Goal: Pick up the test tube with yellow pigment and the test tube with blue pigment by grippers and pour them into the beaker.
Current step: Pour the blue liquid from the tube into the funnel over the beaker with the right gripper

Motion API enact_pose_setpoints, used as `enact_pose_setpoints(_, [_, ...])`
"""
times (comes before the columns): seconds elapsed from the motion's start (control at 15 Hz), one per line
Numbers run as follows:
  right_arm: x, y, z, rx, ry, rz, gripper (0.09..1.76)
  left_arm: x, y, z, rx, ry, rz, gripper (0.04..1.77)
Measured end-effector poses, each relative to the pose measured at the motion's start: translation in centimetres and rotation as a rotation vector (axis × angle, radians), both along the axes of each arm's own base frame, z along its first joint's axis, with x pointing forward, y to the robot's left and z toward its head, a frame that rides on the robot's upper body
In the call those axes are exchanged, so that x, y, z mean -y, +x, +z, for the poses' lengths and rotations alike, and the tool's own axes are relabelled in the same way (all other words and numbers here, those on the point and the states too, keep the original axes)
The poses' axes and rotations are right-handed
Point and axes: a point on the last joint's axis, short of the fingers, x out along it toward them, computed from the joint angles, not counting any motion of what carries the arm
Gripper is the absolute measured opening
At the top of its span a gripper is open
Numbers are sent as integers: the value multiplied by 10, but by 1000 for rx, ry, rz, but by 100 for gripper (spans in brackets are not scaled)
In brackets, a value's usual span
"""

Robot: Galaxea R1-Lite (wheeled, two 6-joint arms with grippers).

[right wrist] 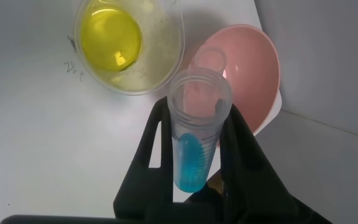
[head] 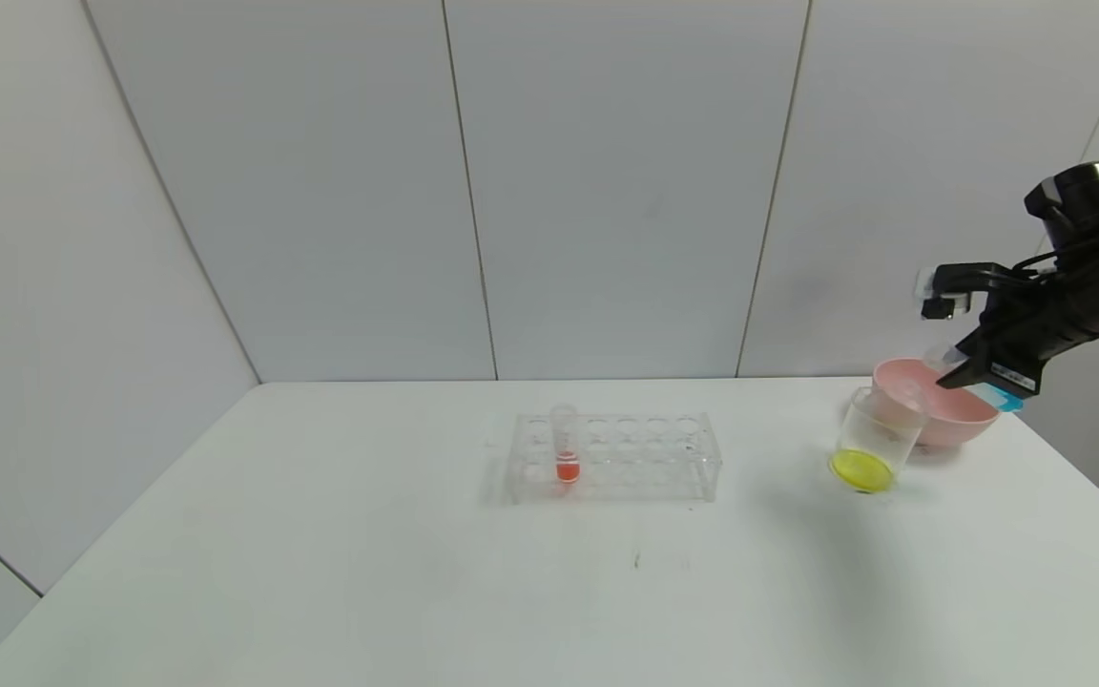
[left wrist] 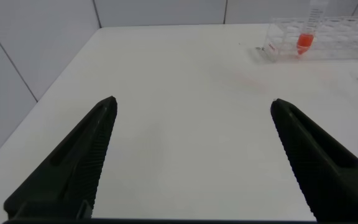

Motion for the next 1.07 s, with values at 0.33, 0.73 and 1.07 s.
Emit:
enact_pose_setpoints(0.33, [-11, -1, -1, -31, -101, 22, 49, 0, 0, 0, 0, 0, 0, 176])
enact_pose_setpoints(0.73, [-26, -4, -4, -85, -251, 26, 49, 0, 0, 0, 0, 0, 0, 176])
enact_pose_setpoints(1.07, [-44, -2, -5, -86, -349, 33, 49, 0, 0, 0, 0, 0, -1, 176])
